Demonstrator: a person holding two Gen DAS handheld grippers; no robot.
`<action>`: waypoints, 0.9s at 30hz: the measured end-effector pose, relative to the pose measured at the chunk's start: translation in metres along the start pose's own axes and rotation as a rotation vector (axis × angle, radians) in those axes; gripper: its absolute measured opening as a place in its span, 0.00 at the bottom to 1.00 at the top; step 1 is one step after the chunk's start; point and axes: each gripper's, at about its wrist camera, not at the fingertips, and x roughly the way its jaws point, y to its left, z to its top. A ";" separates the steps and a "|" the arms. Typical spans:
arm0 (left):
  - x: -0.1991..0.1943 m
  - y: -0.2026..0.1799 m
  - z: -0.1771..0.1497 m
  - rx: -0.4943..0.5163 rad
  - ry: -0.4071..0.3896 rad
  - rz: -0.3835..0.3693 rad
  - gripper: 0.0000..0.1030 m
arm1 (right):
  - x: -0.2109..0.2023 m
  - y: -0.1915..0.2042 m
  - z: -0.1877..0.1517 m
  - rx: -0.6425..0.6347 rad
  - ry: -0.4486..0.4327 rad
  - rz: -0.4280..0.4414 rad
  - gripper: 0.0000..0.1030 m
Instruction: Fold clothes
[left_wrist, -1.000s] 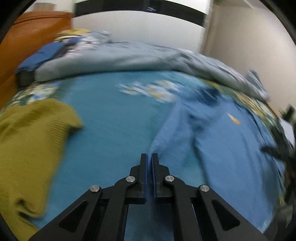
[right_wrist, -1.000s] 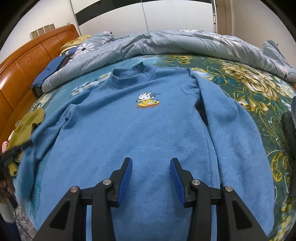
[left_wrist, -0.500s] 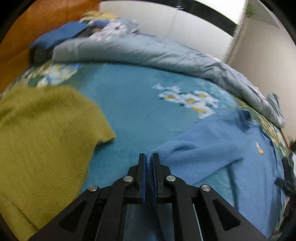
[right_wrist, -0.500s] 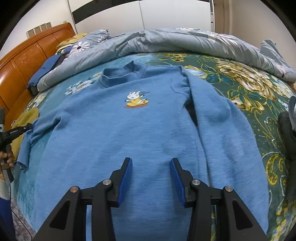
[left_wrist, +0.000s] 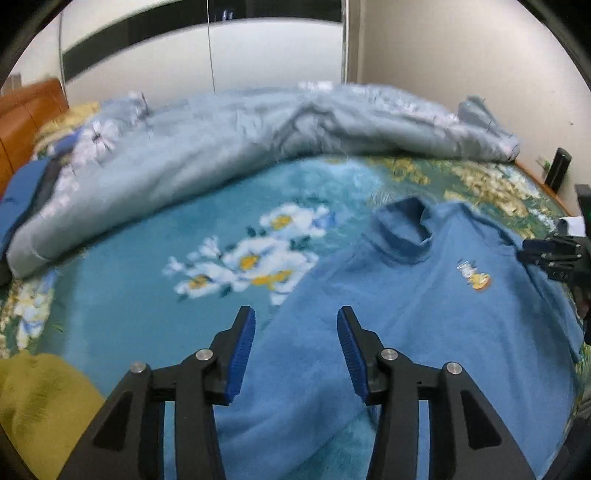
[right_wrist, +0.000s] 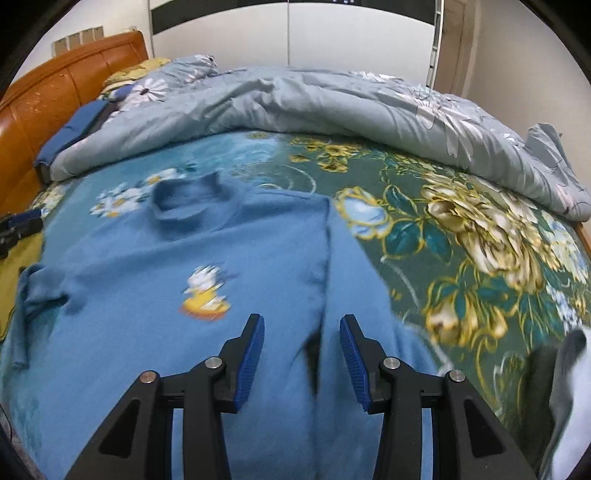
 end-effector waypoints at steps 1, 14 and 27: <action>0.008 0.000 0.000 -0.013 0.018 -0.002 0.46 | 0.004 -0.004 0.001 0.010 0.014 -0.008 0.45; 0.000 0.005 -0.035 -0.041 0.018 0.001 0.46 | -0.022 -0.020 -0.072 -0.042 0.112 -0.006 0.45; -0.013 0.019 -0.050 -0.093 0.032 -0.008 0.46 | -0.053 -0.071 -0.051 0.080 0.062 -0.049 0.03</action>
